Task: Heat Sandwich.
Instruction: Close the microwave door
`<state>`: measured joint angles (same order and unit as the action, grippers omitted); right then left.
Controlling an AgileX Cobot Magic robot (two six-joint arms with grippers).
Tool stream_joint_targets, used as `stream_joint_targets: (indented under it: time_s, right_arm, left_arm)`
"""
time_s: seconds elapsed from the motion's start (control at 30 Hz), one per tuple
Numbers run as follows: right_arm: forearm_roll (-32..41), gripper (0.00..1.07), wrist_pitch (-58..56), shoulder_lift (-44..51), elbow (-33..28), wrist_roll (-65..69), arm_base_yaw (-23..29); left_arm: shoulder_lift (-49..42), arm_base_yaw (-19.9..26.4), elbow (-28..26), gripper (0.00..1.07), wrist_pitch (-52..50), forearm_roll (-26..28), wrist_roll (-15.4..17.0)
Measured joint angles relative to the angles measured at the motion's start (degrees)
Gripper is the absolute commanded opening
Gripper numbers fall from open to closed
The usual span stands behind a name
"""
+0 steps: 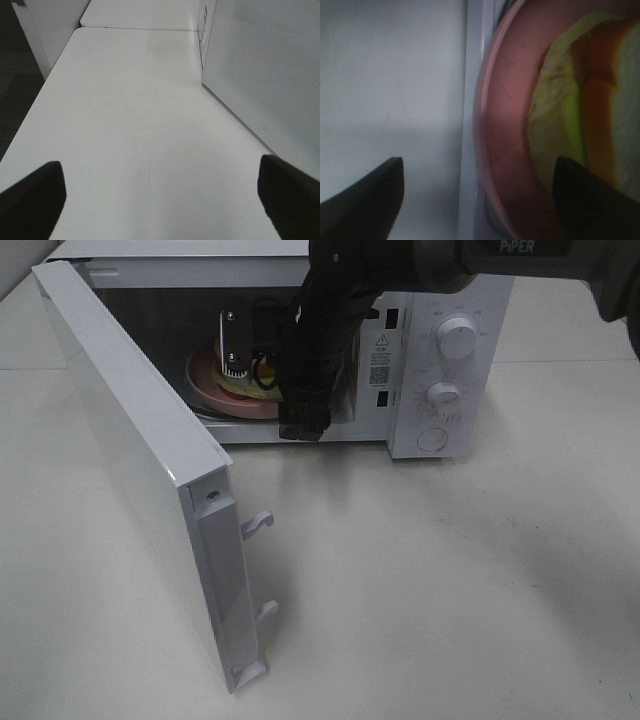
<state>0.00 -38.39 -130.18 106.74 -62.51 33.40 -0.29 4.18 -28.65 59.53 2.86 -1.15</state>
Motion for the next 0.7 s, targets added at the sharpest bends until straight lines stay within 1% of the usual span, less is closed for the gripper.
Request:
stream_joint_targets:
  time_s: [0.07, 0.13, 0.27, 0.3, 0.37, 0.43, 0.47, 0.57, 0.6, 0.63, 0.7]
  right_arm:
    - [0.0, 0.77, 1.3, 1.5, -3.0, 0.0, 0.0]
    - [0.0, 0.76, 1.8, 2.1, -3.8, 0.0, 0.0]
    - [0.0, 0.76, 3.6, 5.3, -8.3, 0.0, 0.0]
    - [0.0, 0.76, 3.6, 5.3, -8.3, 0.0, 0.0]
    - [0.0, 0.76, 5.0, 7.2, -11.6, 0.0, 0.0]
    - [0.0, 0.76, 5.8, 7.7, -12.6, 0.0, 0.0]
    - [0.0, 0.76, 6.8, 9.0, -14.8, 0.0, 0.0]
    - [0.0, 0.76, 7.4, 10.9, -17.6, 0.0, 0.0]
    - [0.0, 0.76, 7.4, 10.9, -17.6, 0.0, 0.0]
    - [0.0, 0.76, 7.6, 12.1, -19.4, 0.0, 0.0]
    - [0.0, 0.76, 7.7, 13.2, -21.0, 0.0, 0.0]
  left_arm:
    - [0.0, 0.0, 0.0, 0.98, 0.0, 0.0, 0.0]
    - [0.0, 0.0, 0.0, 0.98, 0.0, 0.0, 0.0]
    - [0.0, 0.0, 0.0, 0.98, 0.0, 0.0, 0.0]
    - [0.0, 0.0, 0.0, 0.98, 0.0, 0.0, 0.0]
    - [0.0, 0.0, 0.0, 0.98, 0.0, 0.0, 0.0]
    - [0.0, 0.0, 0.0, 0.98, 0.0, 0.0, 0.0]
    - [0.0, 0.0, 0.0, 0.98, 0.0, 0.0, 0.0]
    - [0.0, 0.0, 0.0, 0.98, 0.0, 0.0, 0.0]
    - [0.0, 0.0, 0.0, 0.98, 0.0, 0.0, 0.0]
    - [0.0, 0.0, 0.0, 0.98, 0.0, 0.0, 0.0]
    - [0.0, 0.0, 0.0, 0.98, 0.0, 0.0, 0.0]
